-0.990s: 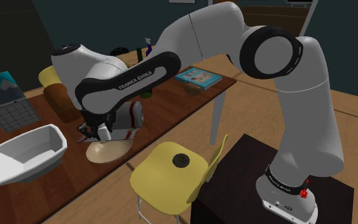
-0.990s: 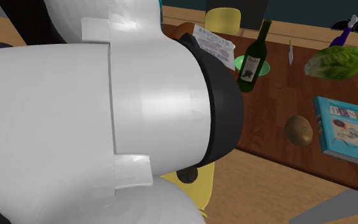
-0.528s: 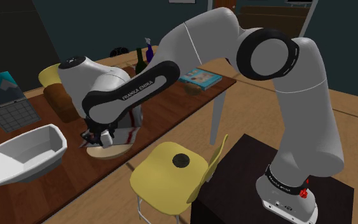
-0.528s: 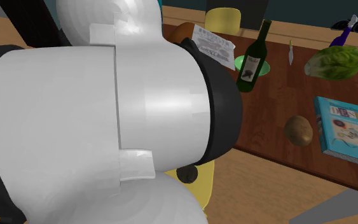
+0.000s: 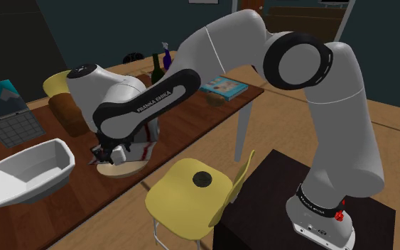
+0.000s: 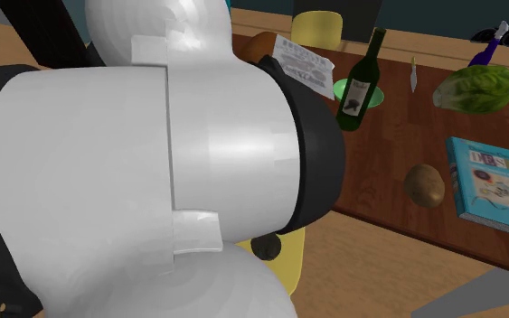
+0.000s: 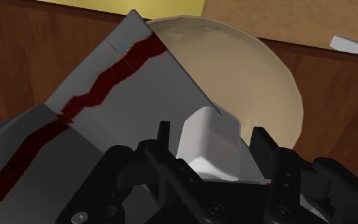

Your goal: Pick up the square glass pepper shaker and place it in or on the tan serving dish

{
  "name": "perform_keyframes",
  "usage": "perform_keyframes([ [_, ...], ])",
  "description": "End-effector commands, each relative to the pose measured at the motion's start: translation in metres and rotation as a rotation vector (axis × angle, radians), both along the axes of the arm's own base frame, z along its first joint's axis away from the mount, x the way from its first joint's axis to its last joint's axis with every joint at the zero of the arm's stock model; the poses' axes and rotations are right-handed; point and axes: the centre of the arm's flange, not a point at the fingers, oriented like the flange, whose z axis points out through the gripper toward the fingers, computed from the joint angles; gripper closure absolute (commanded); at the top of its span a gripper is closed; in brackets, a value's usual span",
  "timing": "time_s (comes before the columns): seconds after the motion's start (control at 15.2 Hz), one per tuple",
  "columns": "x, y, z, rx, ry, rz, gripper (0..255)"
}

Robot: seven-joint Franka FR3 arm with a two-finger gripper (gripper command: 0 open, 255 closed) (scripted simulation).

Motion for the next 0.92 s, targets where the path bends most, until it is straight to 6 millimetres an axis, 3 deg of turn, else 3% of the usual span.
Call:
perform_keyframes([
  [0.0, 0.002, -0.003, -0.004, -0.005, 0.003, -0.004, 0],
  [0.26, 0.002, -0.003, -0.004, -0.005, 0.003, -0.004, 0],
  [0.53, -0.005, 0.000, 0.046, -0.005, 0.003, -0.004, 0],
  [0.86, -0.005, 0.000, 0.046, -0.005, 0.003, -0.004, 0],
])
